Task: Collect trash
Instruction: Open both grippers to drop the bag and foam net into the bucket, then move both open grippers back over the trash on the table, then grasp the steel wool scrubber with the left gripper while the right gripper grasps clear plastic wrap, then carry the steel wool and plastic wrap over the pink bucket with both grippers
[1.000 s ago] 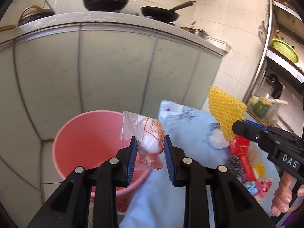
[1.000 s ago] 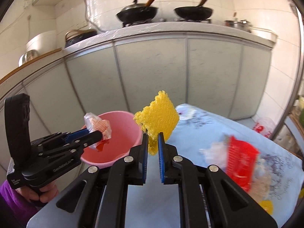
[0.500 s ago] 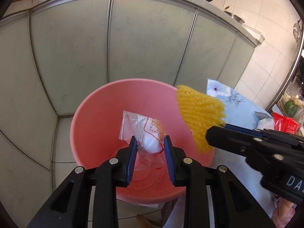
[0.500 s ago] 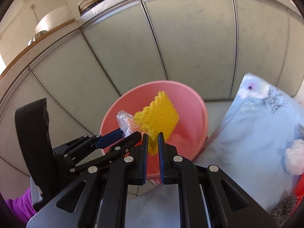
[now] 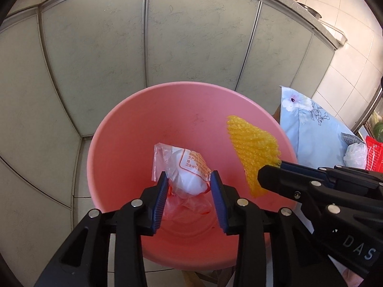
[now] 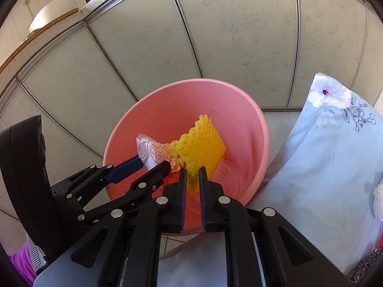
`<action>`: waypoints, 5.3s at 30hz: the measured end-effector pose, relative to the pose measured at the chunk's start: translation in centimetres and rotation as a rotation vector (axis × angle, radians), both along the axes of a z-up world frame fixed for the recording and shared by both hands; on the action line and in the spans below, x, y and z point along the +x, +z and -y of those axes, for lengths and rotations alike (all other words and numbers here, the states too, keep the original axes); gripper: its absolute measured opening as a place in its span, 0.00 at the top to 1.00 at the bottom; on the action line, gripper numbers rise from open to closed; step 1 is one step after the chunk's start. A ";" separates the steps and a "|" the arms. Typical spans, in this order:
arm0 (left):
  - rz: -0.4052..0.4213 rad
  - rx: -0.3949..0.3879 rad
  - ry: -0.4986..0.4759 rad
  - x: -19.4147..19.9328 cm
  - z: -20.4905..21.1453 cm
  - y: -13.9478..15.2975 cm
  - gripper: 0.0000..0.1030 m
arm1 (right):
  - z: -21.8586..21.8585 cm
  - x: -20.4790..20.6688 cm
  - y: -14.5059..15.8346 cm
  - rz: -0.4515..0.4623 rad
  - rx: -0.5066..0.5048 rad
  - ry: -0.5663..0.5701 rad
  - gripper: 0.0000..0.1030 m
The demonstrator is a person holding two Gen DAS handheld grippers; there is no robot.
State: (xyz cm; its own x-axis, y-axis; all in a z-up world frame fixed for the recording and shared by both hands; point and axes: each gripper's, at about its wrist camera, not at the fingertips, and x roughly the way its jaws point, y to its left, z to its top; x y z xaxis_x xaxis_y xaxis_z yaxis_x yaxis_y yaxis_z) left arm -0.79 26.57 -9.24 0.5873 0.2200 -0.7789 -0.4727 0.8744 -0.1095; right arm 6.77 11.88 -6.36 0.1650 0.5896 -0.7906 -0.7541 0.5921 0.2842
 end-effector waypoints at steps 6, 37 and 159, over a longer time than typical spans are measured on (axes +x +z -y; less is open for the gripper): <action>-0.024 0.000 0.015 0.0 -0.2 -0.3 0.58 | -0.7 -0.3 0.0 0.005 -0.014 -0.012 0.89; 0.125 -0.024 -0.070 -4.0 3.0 5.8 0.54 | 8.7 -3.5 7.7 0.273 0.191 -0.049 0.60; 0.273 0.038 -0.279 -4.8 8.1 10.7 0.75 | 16.4 -4.2 14.0 0.391 0.167 -0.120 0.97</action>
